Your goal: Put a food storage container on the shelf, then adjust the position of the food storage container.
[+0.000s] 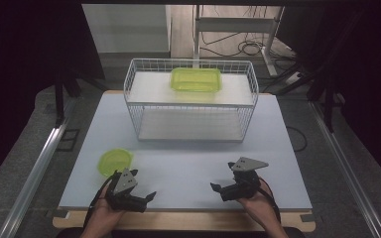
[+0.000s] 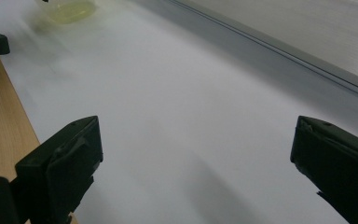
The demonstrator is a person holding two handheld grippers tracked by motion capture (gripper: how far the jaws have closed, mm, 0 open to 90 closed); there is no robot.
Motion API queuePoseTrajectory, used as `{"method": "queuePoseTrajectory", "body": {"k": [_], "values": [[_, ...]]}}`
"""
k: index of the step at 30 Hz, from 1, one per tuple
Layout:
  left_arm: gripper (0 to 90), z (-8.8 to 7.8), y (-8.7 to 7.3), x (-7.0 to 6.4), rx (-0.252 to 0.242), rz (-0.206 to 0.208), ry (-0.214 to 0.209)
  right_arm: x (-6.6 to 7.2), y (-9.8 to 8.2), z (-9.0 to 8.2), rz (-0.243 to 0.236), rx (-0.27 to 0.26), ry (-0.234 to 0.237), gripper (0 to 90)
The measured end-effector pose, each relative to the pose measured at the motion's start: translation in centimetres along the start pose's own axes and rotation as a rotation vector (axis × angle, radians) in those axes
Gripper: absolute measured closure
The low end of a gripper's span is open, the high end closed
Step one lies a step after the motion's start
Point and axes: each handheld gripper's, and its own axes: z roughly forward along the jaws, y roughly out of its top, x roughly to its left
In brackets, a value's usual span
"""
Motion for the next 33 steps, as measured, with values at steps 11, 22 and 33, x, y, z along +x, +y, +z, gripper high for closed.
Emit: {"method": "queuePoseTrajectory", "body": {"k": [11,22,33], "values": [[3.2,-0.8,0.4,0.7,-0.003,-0.023,0.009,-0.2,-0.1,0.2,-0.017,0.023,-0.018,2.7],[34.6,-3.1,0.6,3.1,-0.051,-0.076,0.081,-0.5,-0.3,0.4,-0.015,0.039,-0.013,3.1],[89.7,-5.5,0.2,7.8,-0.052,-0.198,0.160,-0.3,-0.3,0.6,-0.027,0.052,0.003,3.6]]}}
